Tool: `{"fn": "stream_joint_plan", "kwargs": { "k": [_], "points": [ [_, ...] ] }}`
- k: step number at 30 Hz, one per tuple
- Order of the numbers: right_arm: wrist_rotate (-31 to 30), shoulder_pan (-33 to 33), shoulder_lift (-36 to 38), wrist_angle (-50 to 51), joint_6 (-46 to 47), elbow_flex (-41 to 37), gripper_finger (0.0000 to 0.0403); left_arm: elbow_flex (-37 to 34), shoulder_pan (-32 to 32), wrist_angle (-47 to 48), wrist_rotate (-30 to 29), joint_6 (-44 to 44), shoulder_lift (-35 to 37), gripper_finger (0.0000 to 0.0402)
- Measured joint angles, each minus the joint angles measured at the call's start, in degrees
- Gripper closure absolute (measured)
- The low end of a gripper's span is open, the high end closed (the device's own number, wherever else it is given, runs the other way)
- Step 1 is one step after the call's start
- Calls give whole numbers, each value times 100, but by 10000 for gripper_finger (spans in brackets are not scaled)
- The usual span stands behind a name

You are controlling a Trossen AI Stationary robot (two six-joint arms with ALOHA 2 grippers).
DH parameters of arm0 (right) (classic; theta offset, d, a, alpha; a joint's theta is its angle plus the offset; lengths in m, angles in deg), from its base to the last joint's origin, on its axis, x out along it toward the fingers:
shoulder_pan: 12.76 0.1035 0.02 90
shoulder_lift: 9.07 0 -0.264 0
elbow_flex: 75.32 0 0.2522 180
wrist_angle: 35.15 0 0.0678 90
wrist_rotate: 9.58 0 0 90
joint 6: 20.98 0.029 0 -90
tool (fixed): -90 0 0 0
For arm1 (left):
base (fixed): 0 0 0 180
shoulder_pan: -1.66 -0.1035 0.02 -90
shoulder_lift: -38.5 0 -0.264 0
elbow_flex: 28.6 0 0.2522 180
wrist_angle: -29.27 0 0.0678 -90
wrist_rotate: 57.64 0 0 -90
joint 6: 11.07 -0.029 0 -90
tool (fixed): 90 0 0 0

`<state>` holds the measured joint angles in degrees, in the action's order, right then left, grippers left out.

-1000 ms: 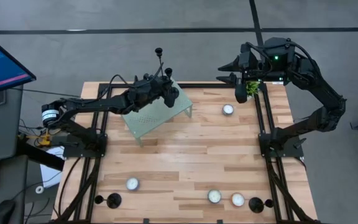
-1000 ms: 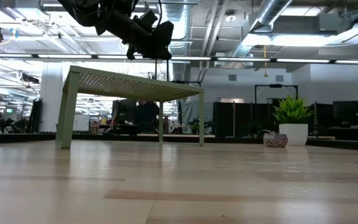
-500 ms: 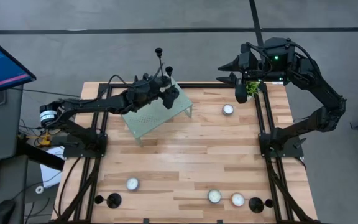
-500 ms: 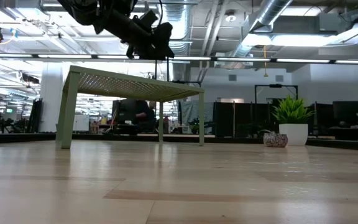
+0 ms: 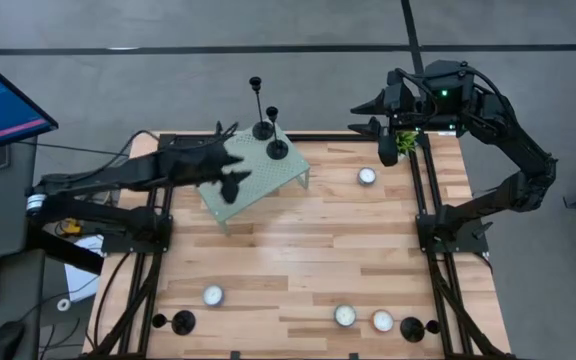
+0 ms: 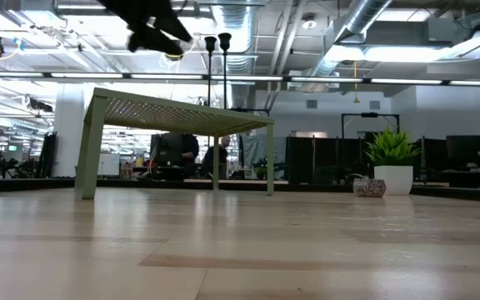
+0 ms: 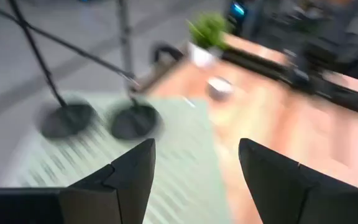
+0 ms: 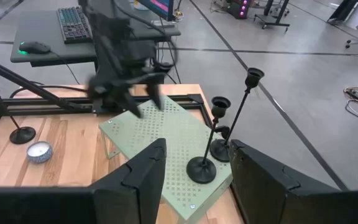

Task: Pick & Place candle stick holders
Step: Put the black candle holder on the shelf

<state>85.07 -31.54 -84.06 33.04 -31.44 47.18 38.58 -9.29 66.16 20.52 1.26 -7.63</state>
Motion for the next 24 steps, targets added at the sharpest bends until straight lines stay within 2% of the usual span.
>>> {"fn": "stream_joint_plan", "kwargs": {
  "k": [7,13,16,24],
  "points": [
    [1,0,-27,-8,0,0,234,84,735,1647,1454,1535,667,168],
    [2,20,-77,-16,34,-3,233,84,1409,3502,2560,2341,601,168],
    [4,41,-148,20,149,-6,235,84,1735,3789,2926,2586,432,168],
    [23,165,-245,95,165,-9,235,84,2337,3818,3392,2870,-188,168]
  ]
}}
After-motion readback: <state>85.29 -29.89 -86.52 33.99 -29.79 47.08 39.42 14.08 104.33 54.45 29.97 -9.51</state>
